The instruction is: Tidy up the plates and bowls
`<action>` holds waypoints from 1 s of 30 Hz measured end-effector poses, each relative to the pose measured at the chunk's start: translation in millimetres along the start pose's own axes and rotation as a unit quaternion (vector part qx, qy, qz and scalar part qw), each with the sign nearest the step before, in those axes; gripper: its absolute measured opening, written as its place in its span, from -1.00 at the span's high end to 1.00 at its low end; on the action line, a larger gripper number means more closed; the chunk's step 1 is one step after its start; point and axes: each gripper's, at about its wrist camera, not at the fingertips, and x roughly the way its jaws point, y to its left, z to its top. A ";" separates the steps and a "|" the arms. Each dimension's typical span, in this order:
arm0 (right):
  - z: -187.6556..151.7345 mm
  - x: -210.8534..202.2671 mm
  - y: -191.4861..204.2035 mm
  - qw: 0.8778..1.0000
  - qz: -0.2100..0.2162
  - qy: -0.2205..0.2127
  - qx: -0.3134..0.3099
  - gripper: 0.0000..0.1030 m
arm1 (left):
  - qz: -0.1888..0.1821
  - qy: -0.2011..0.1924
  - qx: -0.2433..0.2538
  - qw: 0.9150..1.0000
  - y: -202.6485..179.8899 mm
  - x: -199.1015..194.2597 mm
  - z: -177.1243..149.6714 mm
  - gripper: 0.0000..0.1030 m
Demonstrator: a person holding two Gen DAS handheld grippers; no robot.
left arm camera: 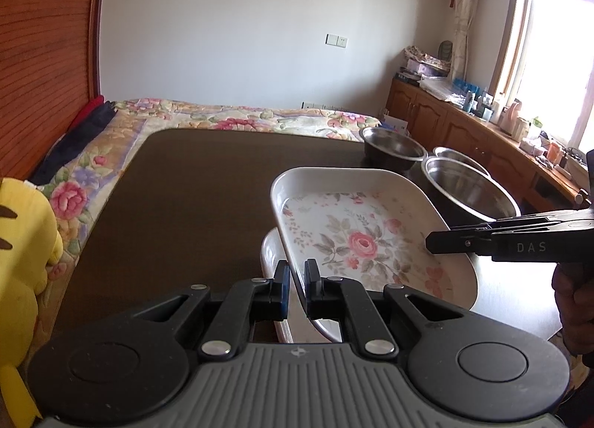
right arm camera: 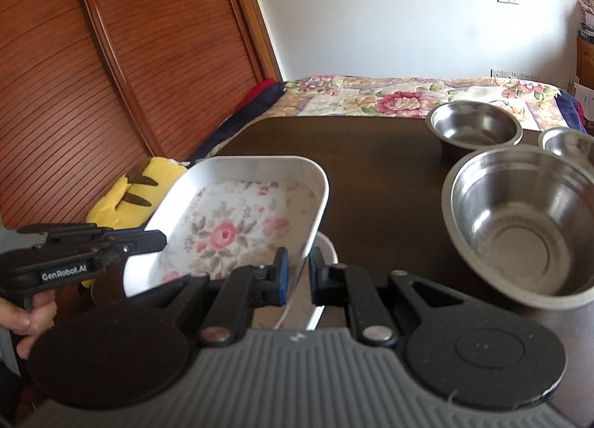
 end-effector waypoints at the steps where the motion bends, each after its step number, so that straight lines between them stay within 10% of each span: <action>1: -2.2 0.4 0.4 1.000 -0.001 0.001 0.000 0.74 | 0.000 0.002 -0.001 1.000 -0.9 1.2 -1.9 0.31; 30: -15.9 7.0 1.5 1.000 -0.008 0.020 -0.012 0.73 | 0.001 0.018 -0.011 1.000 -1.5 11.5 -13.7 0.27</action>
